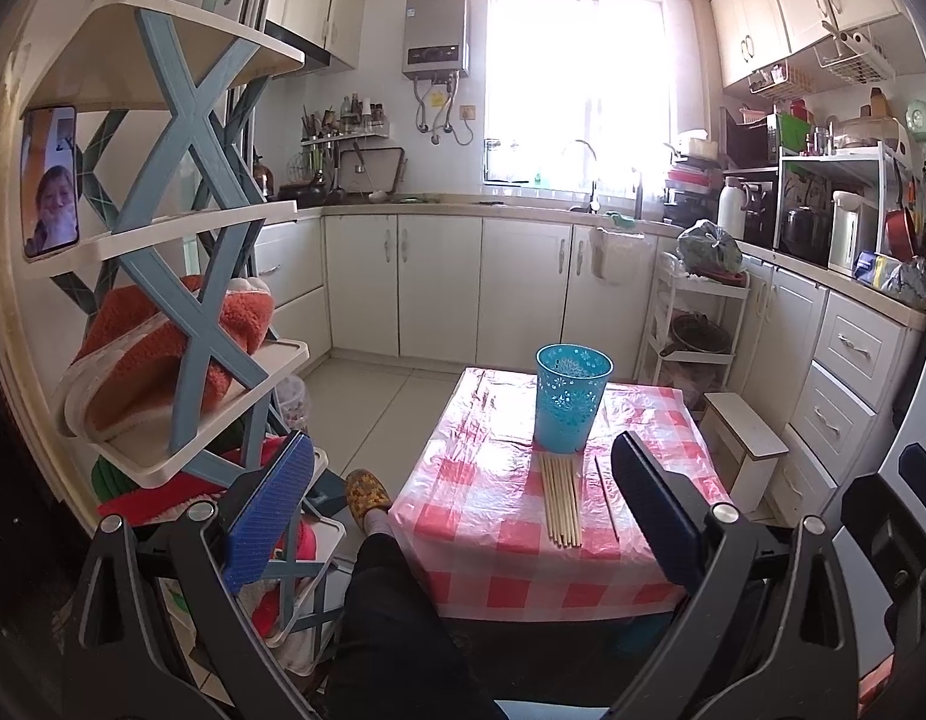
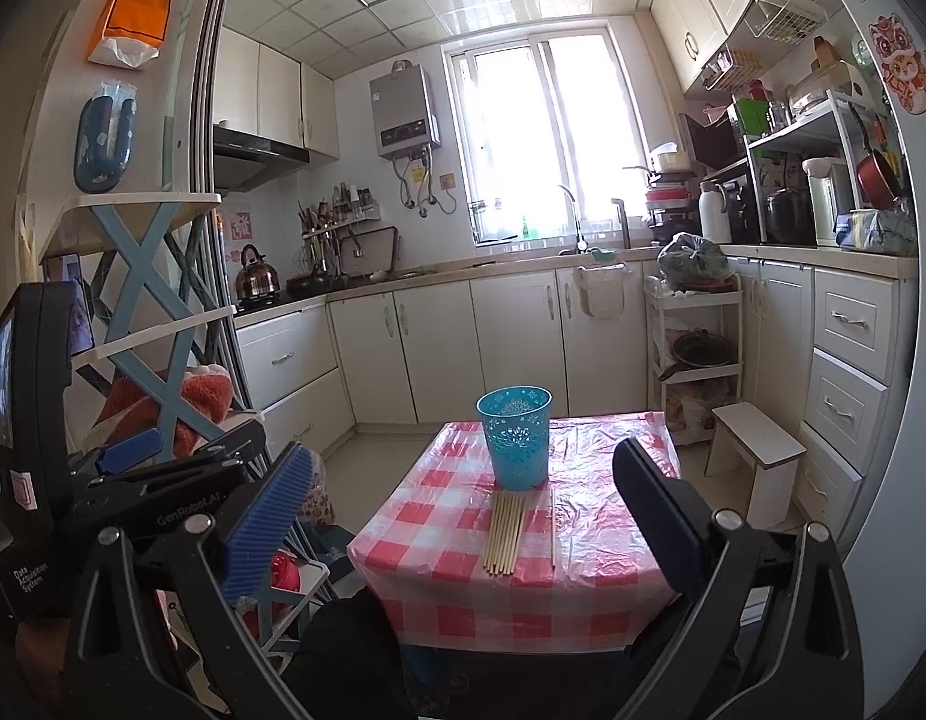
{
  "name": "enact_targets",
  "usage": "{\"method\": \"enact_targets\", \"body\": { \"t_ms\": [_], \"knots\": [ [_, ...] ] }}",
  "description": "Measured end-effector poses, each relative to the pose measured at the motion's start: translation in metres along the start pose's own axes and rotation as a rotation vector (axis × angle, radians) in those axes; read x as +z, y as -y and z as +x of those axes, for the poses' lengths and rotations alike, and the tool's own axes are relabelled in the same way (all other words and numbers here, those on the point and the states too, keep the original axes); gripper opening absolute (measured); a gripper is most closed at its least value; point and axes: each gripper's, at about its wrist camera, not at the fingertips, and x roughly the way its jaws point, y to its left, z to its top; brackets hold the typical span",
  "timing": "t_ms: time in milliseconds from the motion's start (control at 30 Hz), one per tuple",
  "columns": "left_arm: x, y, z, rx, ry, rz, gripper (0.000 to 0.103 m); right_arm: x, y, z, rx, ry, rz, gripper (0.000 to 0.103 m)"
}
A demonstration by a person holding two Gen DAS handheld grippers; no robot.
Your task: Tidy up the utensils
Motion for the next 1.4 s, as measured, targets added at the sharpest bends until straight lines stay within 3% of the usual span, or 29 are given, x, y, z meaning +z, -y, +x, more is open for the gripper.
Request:
{"method": "enact_targets", "body": {
  "t_ms": [1400],
  "knots": [
    [-0.0018, 0.0094, 0.0024, -0.009, -0.01, 0.017, 0.095, -0.0004, -0.0017, 0.0061, 0.012, -0.02, 0.008, 0.096]
  ]
}}
